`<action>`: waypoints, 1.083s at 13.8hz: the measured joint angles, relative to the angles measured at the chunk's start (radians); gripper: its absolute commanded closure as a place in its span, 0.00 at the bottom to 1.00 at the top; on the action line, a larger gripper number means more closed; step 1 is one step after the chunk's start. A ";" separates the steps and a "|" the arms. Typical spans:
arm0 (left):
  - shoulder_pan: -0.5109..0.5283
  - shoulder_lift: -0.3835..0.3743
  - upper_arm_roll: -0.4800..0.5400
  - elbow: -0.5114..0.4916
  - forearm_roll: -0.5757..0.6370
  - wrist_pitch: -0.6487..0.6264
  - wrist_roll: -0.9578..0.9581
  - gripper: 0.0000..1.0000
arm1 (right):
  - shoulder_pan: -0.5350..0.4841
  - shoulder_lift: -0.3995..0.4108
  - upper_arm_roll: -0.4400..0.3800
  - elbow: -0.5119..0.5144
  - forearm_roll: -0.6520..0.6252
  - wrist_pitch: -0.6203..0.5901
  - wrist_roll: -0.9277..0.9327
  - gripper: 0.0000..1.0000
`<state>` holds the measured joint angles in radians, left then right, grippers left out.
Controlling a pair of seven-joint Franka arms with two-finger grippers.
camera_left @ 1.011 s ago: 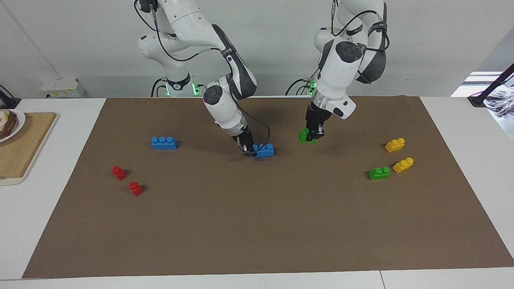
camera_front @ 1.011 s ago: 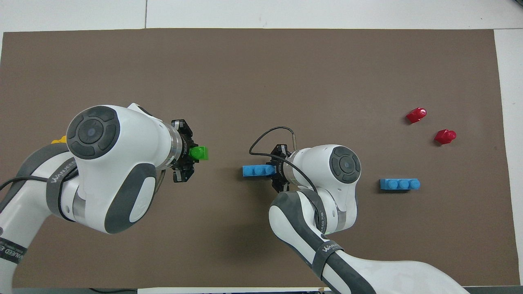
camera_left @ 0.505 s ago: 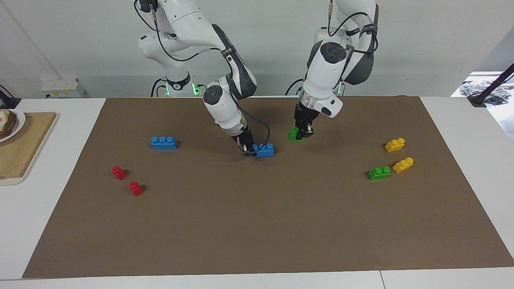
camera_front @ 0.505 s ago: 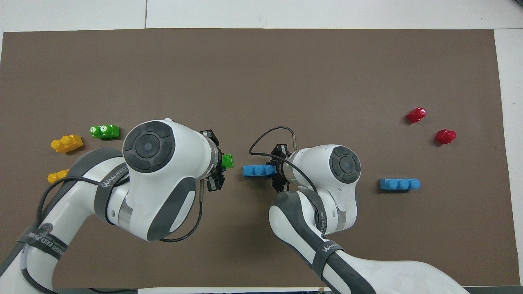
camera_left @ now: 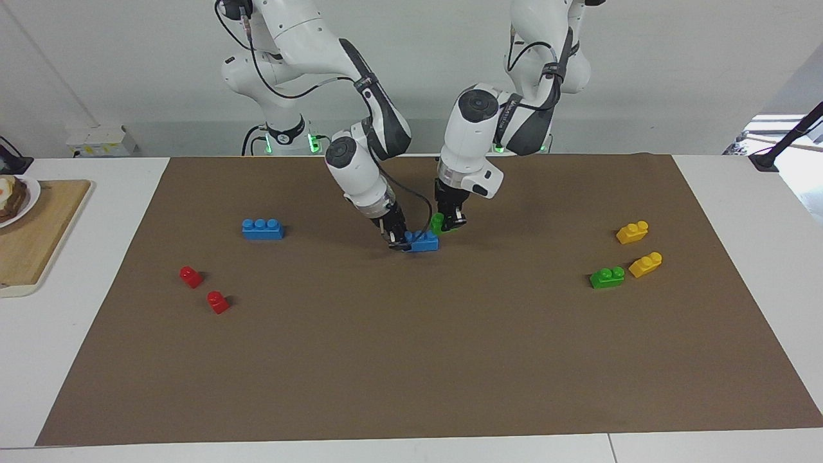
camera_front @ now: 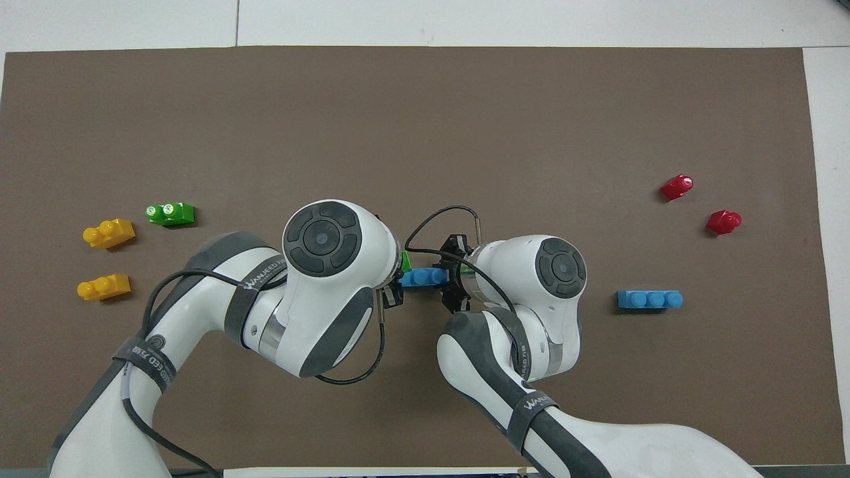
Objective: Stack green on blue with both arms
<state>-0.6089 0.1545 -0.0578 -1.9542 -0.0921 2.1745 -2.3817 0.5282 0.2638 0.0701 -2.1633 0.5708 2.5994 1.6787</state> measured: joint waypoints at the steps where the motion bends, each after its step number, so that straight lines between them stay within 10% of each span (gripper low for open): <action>1: -0.008 0.012 0.000 0.010 0.002 0.001 -0.006 1.00 | 0.000 0.000 0.000 0.000 0.000 0.000 0.000 1.00; 15: -0.057 0.074 0.001 0.018 0.043 0.030 -0.021 1.00 | 0.000 0.000 0.000 0.000 0.002 0.000 0.000 1.00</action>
<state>-0.6655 0.2287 -0.0572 -1.9357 -0.0489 2.2048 -2.4031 0.5282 0.2638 0.0696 -2.1634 0.5728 2.5994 1.6787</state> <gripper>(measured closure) 0.656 0.656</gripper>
